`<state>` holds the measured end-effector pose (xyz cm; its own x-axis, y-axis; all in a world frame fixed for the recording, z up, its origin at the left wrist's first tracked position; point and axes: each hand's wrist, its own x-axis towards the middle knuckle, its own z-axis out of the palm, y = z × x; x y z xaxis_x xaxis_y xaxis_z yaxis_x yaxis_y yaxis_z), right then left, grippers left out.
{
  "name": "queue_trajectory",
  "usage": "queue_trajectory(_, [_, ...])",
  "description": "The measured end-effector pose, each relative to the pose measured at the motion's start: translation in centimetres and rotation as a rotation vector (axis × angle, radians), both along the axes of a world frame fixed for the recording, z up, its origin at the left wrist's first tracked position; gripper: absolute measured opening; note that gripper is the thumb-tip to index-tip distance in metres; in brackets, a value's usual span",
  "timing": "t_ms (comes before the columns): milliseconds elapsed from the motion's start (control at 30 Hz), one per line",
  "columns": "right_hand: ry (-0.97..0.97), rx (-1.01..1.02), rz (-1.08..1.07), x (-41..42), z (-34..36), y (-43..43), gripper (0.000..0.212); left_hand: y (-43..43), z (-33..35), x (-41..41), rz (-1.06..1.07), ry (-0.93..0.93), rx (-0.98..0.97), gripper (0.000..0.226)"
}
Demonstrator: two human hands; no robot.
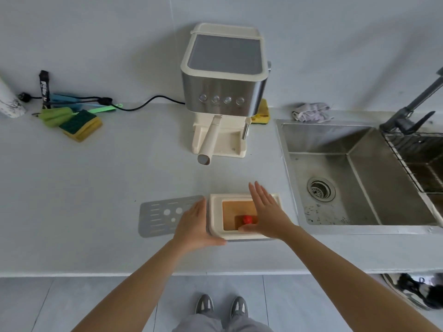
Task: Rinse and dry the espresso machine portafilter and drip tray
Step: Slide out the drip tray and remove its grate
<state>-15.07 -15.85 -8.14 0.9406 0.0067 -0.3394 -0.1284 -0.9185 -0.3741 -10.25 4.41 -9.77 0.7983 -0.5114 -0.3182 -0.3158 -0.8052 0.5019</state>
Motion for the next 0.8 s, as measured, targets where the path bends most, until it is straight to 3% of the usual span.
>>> queue_trajectory(300, [0.076, 0.034, -0.152, -3.7, -1.5, -3.1, 0.142, -0.9, -2.2, -0.2, -0.023, -0.048, -0.043, 0.123])
queue_trajectory(633, [0.046, 0.190, -0.323, -4.0, -1.5, -3.0, 0.137, -0.9, -3.0, 0.5, -0.025, -0.007, -0.124, 0.118])
queue_trajectory(800, [-0.013, 0.254, -0.422, -4.2, -1.0, -4.1, 0.132, -2.1, -2.5, 1.5, -0.057, 0.013, -0.209, 0.127])
